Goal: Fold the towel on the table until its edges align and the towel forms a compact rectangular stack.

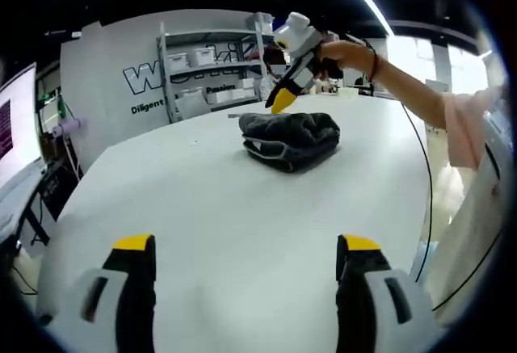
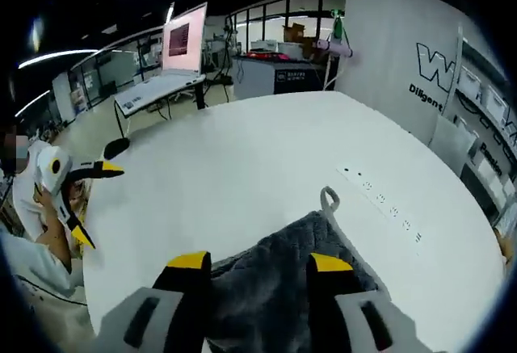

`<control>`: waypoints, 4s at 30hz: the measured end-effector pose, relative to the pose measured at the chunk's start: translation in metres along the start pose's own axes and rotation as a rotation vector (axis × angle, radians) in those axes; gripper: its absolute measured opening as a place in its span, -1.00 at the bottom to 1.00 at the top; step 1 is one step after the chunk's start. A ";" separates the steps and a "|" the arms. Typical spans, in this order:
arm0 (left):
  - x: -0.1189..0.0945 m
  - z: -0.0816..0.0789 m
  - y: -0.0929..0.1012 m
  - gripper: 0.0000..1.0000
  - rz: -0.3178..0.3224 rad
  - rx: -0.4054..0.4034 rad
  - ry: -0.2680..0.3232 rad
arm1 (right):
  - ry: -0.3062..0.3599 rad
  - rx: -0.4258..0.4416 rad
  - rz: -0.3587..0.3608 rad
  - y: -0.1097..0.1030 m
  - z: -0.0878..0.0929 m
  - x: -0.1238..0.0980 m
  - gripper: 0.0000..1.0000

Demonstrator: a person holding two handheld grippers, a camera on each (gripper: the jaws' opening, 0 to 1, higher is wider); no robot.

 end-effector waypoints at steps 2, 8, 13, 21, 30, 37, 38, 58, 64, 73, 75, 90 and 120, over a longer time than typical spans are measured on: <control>0.003 -0.003 0.001 0.95 0.010 0.006 0.002 | 0.051 -0.009 0.018 0.004 0.001 -0.019 0.09; 0.013 -0.014 -0.001 0.95 0.012 -0.006 0.037 | 0.166 -0.030 0.038 0.001 0.017 -0.072 0.45; 0.025 -0.027 0.003 0.95 0.039 -0.005 0.067 | 0.205 -0.072 0.062 0.001 0.037 -0.098 0.70; 0.045 -0.046 0.020 0.94 0.101 0.035 0.070 | 0.231 -0.087 0.096 0.003 0.077 -0.113 0.99; 0.055 -0.058 0.020 0.93 0.114 0.042 0.087 | 0.280 -0.051 0.137 -0.003 0.126 -0.119 0.99; 0.075 -0.085 0.028 0.99 0.272 0.037 0.170 | 0.286 -0.024 0.137 -0.008 0.150 -0.114 0.99; 0.077 -0.089 0.028 0.99 0.297 0.024 0.186 | 0.283 -0.018 0.137 -0.008 0.153 -0.113 0.99; 0.145 -0.188 0.030 0.91 0.468 0.224 0.293 | 0.294 0.016 0.129 -0.024 0.177 -0.130 0.99; 0.179 -0.192 0.030 0.86 0.510 0.233 0.291 | 0.290 0.016 0.123 -0.030 0.181 -0.133 0.99; 0.225 -0.189 0.024 0.75 0.551 0.172 0.316 | 0.295 0.015 0.117 -0.036 0.182 -0.136 0.96; 0.228 -0.182 0.030 0.65 0.597 0.187 0.308 | 0.292 0.016 0.114 -0.037 0.183 -0.136 0.94; 0.249 -0.132 0.025 0.85 0.699 0.153 0.212 | 0.263 0.019 0.090 -0.044 0.192 -0.130 0.89; 0.199 -0.158 0.012 0.99 0.584 0.023 0.360 | 0.262 0.032 0.089 -0.030 0.179 -0.127 0.90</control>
Point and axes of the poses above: the point that each gripper's makers call its tool centre point, and the gripper's own axes: x roughly forward along the fingers, y roughly to its right, z roughly out of its underside, the point moved 3 cm from there along -x, roughly backward along the fingers, and after that the axes turned 7 degrees about z, right-handed, at the moved point
